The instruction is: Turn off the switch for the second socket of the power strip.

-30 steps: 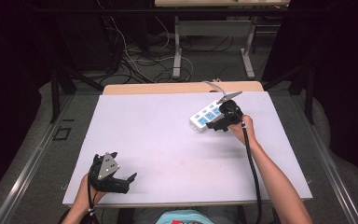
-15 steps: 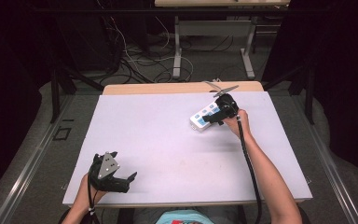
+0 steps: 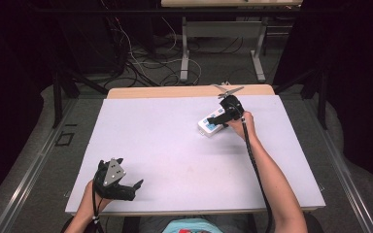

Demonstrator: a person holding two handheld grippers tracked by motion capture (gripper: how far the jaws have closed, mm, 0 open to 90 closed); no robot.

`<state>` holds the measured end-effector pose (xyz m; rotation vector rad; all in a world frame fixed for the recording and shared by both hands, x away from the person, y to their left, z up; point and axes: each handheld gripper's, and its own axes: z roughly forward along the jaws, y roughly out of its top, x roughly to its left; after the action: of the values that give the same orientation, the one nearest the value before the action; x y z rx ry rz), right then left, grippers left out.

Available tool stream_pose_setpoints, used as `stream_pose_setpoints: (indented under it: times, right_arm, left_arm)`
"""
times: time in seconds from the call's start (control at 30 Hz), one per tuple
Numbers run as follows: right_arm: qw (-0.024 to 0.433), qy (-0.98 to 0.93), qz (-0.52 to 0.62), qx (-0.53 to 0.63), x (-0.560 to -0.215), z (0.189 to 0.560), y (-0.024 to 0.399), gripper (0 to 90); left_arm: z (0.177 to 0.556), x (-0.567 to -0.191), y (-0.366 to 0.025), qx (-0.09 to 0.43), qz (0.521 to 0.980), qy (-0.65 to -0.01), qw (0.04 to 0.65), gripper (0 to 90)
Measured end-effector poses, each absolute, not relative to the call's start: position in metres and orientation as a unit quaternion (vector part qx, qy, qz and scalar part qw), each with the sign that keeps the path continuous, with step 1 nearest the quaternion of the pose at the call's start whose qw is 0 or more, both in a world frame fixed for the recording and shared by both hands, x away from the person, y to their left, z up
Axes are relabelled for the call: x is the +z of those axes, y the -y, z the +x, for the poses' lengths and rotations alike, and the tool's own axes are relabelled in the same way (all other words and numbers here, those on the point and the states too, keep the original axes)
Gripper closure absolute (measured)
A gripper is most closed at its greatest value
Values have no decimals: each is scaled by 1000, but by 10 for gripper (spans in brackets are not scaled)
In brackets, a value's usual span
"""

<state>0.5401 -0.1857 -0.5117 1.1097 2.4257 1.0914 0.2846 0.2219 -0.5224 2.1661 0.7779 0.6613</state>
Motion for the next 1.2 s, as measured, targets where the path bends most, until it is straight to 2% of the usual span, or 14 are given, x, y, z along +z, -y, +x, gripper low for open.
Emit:
stream_pose_setpoints:
  times: [0.13,0.2,0.37,0.4,0.47,0.7,0.73,0.77,0.87,1.2]
  right_arm:
    - [140,-828,387,381,-510,542,184,45]
    - [147,-825,387,385,-510,544,183,184]
    - [169,-817,394,386,-510,544,181,361]
    - [172,-817,396,382,-510,544,179,453]
    - [177,-816,396,381,-510,544,179,488]
    - [164,-815,405,382,-513,546,175,752]
    - [166,-815,407,379,-516,547,173,826]
    - [166,-815,407,379,-516,547,173,826]
    - [176,-813,410,375,-519,548,171,900]
    - [211,-813,418,347,-525,551,165,900]
  left_arm:
    - [285,-522,-222,262,841,-301,367,17]
    - [285,-522,-222,260,840,-303,368,17]
    - [285,-522,-222,256,841,-304,367,17]
    - [285,-522,-222,258,841,-303,366,17]
    - [285,-522,-222,261,841,-302,366,17]
    - [285,-522,-222,259,840,-301,370,16]
    - [285,-522,-222,257,840,-302,371,16]
    - [285,-522,-222,257,840,-301,371,16]
    - [285,-522,-222,258,840,-300,371,16]
    - [284,-522,-221,255,840,-301,374,16]
